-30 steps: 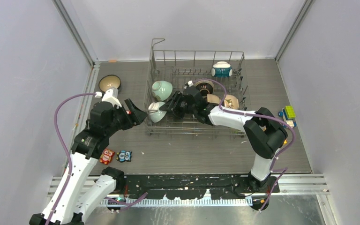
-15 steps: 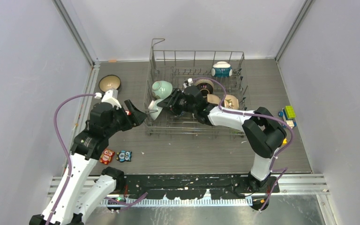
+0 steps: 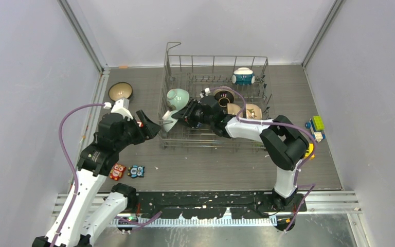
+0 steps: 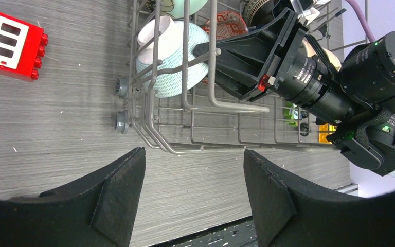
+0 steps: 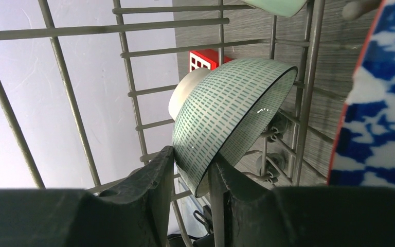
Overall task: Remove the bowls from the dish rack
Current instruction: Pick up the bowl from the dish rack.
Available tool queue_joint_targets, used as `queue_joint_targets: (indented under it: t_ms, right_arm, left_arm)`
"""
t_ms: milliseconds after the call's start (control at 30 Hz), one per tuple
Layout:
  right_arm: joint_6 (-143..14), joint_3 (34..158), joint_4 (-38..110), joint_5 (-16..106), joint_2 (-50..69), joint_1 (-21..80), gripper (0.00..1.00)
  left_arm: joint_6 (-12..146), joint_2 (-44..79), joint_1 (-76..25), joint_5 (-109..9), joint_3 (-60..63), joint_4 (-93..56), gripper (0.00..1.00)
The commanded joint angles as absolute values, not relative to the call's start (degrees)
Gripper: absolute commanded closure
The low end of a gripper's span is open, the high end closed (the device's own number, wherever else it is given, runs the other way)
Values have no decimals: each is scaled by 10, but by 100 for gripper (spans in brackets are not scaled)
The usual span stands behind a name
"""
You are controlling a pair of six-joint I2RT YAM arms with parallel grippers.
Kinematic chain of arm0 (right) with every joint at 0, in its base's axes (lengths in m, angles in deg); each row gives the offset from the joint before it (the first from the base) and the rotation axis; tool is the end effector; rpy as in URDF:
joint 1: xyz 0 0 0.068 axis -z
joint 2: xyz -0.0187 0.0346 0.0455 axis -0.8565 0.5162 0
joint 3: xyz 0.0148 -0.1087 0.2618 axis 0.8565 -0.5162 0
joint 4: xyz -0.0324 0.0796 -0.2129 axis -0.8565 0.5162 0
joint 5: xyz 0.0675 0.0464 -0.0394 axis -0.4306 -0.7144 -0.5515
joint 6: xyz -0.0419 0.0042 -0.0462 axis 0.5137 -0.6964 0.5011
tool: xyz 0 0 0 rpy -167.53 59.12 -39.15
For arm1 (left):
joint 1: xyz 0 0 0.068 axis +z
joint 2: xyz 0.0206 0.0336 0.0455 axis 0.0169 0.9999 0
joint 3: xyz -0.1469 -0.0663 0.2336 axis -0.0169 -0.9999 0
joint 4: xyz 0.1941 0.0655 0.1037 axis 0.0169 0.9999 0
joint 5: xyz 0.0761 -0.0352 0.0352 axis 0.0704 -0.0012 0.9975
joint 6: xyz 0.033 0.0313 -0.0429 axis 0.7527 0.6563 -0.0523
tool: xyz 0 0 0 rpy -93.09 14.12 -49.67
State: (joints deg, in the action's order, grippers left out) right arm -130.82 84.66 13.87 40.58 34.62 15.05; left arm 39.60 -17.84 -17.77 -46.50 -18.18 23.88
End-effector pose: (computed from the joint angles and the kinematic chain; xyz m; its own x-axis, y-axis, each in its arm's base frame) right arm 0.2866 0.2899 0.2383 -0.8603 0.4684 -0.2011 0.0003 0.3949 0.9187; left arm 0.1033 -0.0390 0.3363 -0.5913 -0.4614 -0.6614 0.0182 0.8123 -0.5829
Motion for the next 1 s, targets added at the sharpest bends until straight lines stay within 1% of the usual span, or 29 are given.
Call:
queue_joint_targets:
  t_ms: [0,200,367,567,967]
  right_arm:
    - [-1314,873,104,416,351,146,66]
    - [-1313,870,100,411,350,145,73]
    - [-1311,859,90,405,343,145,82]
    - [-1311,849,73,397,330,145,99]
    - [-1305,831,63,377,276,161,99]
  left_arm:
    - [401,-188,-179,-457,-176,241,29]
    - [406,-187,-179,-453,-175,242,29]
    - [407,-186,-179,-453,-175,240,29]
    - [410,-183,-179,-452,-172,238,29]
    - [413,-183,-179,-450,-164,240,29]
